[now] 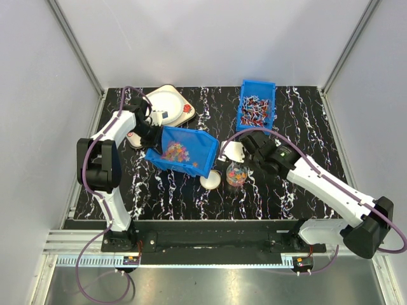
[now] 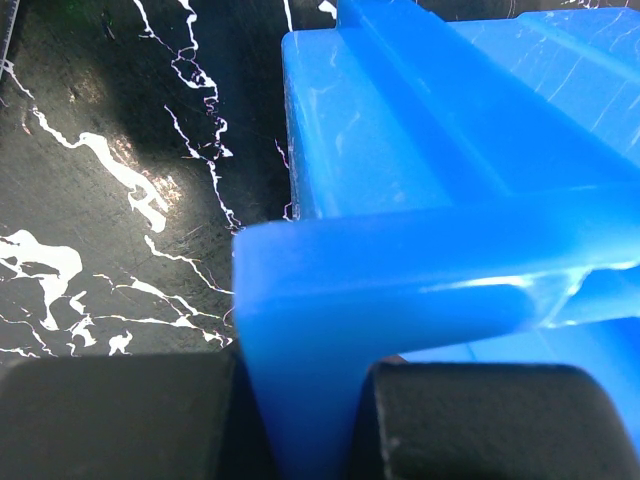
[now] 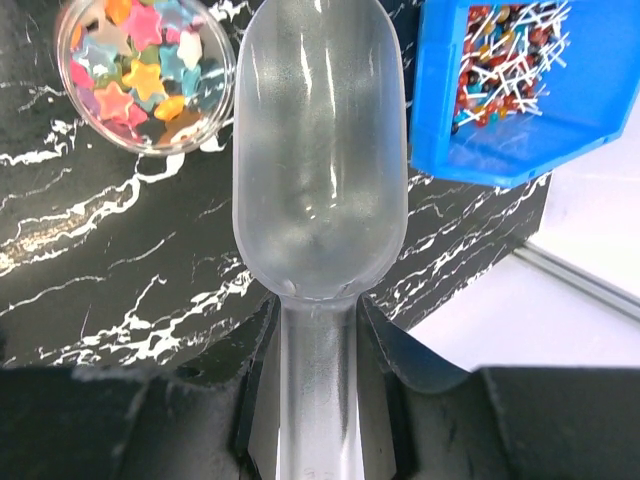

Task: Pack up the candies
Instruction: Place the fake candies in the packing bottle.

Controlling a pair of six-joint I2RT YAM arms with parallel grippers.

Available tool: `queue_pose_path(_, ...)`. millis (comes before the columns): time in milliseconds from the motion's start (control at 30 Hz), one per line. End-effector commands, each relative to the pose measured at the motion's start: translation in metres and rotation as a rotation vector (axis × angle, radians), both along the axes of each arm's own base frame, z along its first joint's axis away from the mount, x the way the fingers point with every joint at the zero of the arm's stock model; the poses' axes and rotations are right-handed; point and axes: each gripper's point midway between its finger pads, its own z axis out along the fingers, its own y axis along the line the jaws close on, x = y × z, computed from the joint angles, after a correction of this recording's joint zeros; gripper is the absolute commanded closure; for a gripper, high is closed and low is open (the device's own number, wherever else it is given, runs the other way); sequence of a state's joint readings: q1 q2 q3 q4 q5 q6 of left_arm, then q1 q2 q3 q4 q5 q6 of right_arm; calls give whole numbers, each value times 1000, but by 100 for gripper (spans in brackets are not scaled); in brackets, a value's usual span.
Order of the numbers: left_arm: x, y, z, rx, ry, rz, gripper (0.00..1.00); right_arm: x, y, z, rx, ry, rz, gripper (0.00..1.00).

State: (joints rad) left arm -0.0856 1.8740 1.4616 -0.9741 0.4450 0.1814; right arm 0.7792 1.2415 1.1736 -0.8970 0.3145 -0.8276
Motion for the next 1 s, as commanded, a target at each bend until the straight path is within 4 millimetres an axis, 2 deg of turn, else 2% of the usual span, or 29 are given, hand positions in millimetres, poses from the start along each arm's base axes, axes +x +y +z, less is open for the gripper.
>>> queue_pose_path(0,3,-10,19,-74,-40,9,100,9,22,16,72,-46,50,100)
queue_pose_path(233,2,-13,29,-92,-68,-5,100,18,38,-10,71,3,48,100)
queue_pose_path(433,1,-14,33,-102,-74,-6,100,30,60,-15,131,16,42,100)
queue_pose_path(567,2,-15,35,-107,-80,-8,100,31,71,-19,164,52,41,100)
queue_pose_path(833,1,-17,28,-114,-54,-9,100,22,93,-8,294,106,67,100)
queue_pose_path(967,1,-17,27,-114,-54,-10,100,19,97,-1,327,105,77,100)
